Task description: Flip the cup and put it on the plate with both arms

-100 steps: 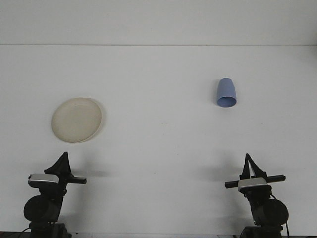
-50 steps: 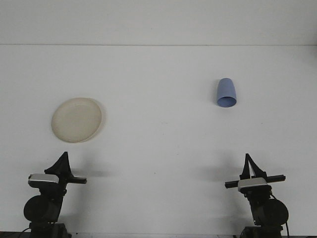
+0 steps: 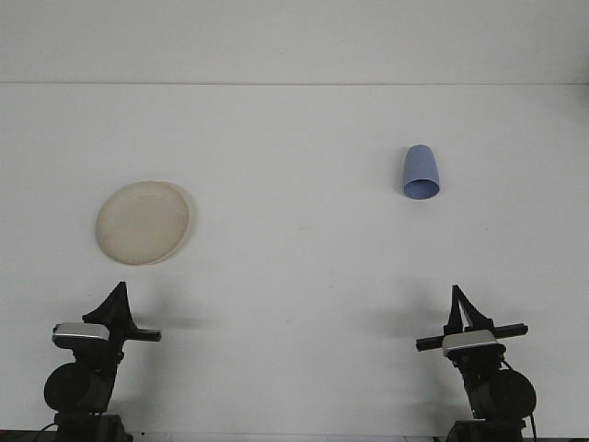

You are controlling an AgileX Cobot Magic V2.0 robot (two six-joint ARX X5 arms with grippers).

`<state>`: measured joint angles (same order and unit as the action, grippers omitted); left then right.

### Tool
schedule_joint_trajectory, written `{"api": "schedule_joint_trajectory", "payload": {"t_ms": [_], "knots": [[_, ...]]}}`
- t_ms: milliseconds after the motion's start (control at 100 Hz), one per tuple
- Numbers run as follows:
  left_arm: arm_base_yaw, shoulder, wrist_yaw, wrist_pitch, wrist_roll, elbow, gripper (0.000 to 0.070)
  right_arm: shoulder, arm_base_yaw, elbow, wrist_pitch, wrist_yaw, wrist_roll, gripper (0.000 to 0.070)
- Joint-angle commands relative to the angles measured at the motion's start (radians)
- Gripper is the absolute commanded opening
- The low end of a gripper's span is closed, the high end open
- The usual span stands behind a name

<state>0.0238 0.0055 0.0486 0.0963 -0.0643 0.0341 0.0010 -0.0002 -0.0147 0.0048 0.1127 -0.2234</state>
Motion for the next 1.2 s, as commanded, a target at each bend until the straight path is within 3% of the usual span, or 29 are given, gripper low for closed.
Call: {"api": "schedule_joint_trajectory", "payload": {"t_ms": [0, 170, 290, 420, 610, 660, 770, 810, 1030, 1190], "knots": [[0.002, -0.001, -0.006, 0.01, 0.002, -0.02, 0.0016, 0.0, 0.0, 0.002, 0.018, 0.014, 0.153, 0.0], [0.002, -0.001, -0.006, 0.01, 0.002, -0.02, 0.0015, 0.0, 0.0, 0.0, 0.027, 0.017, 0.495, 0.0], [0.002, -0.001, -0.006, 0.01, 0.002, -0.02, 0.0015, 0.005, 0.0, -0.047, 0.004, -0.038, 0.561, 0.0], [0.002, -0.001, -0.006, 0.01, 0.002, -0.02, 0.0016, 0.076, 0.0, -0.172, -0.032, -0.083, 0.549, 0.0], [0.002, -0.001, -0.006, 0.01, 0.002, -0.02, 0.0015, 0.3, 0.0, -0.404, -0.036, -0.096, 0.424, 0.0012], [0.002, -0.001, -0.006, 0.01, 0.002, -0.02, 0.0015, 0.367, 0.0, -0.46, -0.036, -0.092, 0.393, 0.01], [0.002, -0.001, -0.006, 0.01, 0.002, -0.02, 0.0015, 0.514, 0.0, -0.561, -0.034, -0.087, 0.334, 0.0449], [0.002, -0.001, -0.006, 0.01, 0.002, -0.02, 0.0015, 0.567, 0.0, -0.591, -0.034, -0.087, 0.311, 0.0509], [0.002, -0.001, -0.006, 0.01, 0.002, -0.02, 0.0015, 0.859, 0.0, -0.651, 0.066, -0.087, 0.224, 0.0509], [0.002, -0.001, -0.006, 0.01, 0.002, -0.02, 0.0015, 1.095, 0.0, -0.651, 0.183, -0.087, 0.214, 0.0509]]}}
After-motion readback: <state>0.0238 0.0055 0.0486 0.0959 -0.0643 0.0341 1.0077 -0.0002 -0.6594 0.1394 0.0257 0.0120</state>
